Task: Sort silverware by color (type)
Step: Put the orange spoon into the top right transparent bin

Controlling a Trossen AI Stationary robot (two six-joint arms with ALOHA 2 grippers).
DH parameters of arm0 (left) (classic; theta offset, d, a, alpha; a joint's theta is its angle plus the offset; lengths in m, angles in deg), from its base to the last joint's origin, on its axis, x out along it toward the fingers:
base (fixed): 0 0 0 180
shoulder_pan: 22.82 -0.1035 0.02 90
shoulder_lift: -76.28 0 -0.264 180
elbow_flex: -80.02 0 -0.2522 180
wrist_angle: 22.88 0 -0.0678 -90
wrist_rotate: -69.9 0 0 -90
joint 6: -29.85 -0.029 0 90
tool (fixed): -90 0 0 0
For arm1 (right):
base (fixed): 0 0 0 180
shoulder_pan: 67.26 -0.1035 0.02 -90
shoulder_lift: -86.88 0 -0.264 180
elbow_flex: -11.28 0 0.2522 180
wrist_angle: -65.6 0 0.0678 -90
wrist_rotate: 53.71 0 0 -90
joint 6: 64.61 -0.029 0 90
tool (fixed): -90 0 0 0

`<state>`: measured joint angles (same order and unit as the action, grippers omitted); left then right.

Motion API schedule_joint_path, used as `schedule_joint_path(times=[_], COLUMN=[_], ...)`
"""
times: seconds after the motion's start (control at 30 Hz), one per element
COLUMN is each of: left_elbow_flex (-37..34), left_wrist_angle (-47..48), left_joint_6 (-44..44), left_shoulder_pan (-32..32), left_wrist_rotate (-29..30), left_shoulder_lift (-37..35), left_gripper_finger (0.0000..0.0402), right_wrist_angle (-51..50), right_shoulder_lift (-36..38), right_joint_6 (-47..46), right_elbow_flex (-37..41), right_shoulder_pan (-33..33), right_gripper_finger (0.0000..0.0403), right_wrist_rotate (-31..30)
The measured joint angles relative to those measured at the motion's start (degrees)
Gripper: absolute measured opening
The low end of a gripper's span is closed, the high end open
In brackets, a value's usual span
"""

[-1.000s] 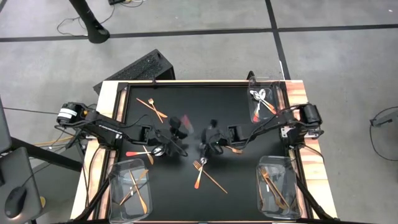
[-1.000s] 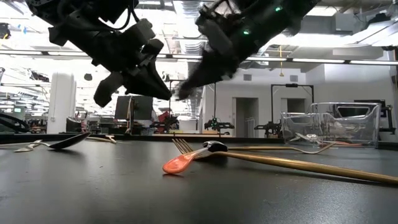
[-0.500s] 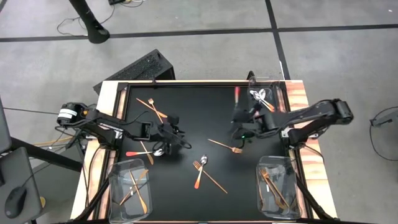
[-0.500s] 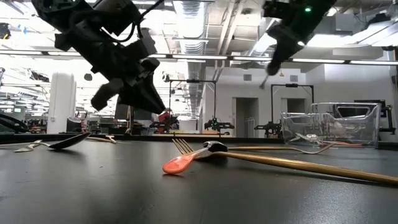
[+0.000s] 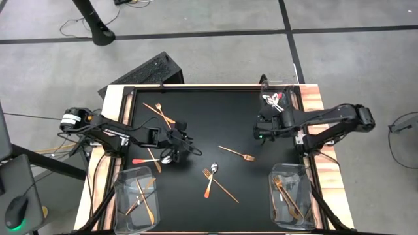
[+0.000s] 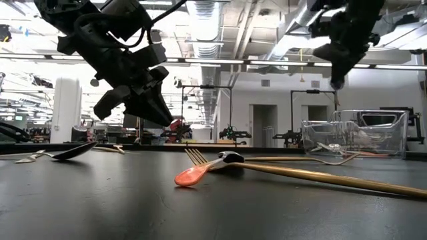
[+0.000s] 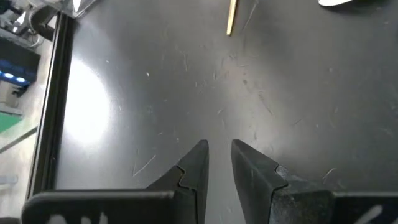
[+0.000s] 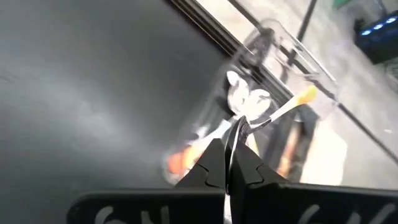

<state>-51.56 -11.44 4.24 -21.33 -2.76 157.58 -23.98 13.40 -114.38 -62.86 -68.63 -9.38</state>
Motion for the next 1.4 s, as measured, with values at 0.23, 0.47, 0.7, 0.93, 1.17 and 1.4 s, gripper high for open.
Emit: schedule_joint_path(times=[0.23,0.47,0.7,0.93,1.17,1.4], left_elbow_flex=[0.0,0.0,0.0,0.0,0.0,0.0], left_wrist_angle=[-0.9,0.2,-0.1,0.5,1.7,1.3], left_joint_6=[0.0,1.5,2.9,7.1,10.4,11.4], left_shoulder_pan=[0.0,0.0,0.0,0.0,0.0,0.0], left_wrist_rotate=[0.0,-0.1,2.7,1.4,-3.2,-3.6], left_shoulder_lift=[0.0,0.0,0.0,0.0,0.0,0.0], left_gripper_finger=[0.0061,0.0061,0.0061,0.0061,0.0061,0.0061], right_wrist_angle=[4.4,8.1,12.7,23.4,47.7,71.0], right_shoulder_lift=[0.0,0.2,0.2,0.1,0.1,-5.9], right_joint_6=[13.0,10.8,9.2,2.7,6.6,16.8], right_elbow_flex=[2.7,7.2,8.2,8.2,8.2,8.2], right_shoulder_pan=[5.3,10.1,10.0,3.4,-7.0,-13.2], right_gripper_finger=[0.0008,0.0066,0.0153,0.02,0.0192,0.0176], right_wrist_rotate=[2.4,3.4,4.8,4.5,-0.5,-1.0])
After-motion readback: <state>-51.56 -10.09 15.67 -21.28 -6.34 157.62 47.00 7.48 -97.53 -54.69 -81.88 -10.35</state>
